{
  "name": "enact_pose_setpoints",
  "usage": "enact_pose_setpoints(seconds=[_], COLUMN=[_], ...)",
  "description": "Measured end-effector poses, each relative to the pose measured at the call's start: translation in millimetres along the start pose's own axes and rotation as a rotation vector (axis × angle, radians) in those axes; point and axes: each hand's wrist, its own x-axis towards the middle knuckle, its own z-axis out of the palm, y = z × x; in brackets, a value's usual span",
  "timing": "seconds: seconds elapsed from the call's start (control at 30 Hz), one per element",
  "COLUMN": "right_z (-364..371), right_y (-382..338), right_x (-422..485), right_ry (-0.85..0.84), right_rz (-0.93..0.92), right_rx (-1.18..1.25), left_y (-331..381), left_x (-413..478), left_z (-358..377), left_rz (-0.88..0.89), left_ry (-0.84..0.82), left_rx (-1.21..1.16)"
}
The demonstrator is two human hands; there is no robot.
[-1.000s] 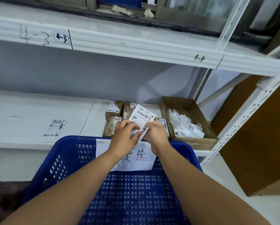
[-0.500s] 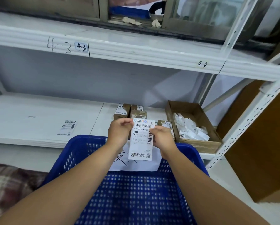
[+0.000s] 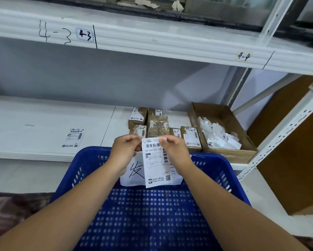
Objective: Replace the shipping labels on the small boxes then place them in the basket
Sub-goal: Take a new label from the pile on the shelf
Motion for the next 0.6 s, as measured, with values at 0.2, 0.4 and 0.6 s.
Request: enact_pose_setpoints(seconds=[0.2, 0.4, 0.6], right_z=[11.1, 25.4, 42.1], right_y=[14.6, 18.6, 7.0], right_x=[11.9, 25.4, 15.6], right_ry=[-0.003, -0.068, 0.071], right_rz=[0.034, 0.120, 0.074], right_rx=[-0.055, -0.120, -0.216], left_y=[-18.9, -31.2, -30.5], left_x=[11.1, 21.2, 9.8], left_z=[-9.0, -26.3, -25.3], left_rz=[-0.158, -0.189, -0.162], left_ry=[-0.083, -0.178, -0.116], left_rx=[0.015, 0.057, 0.008])
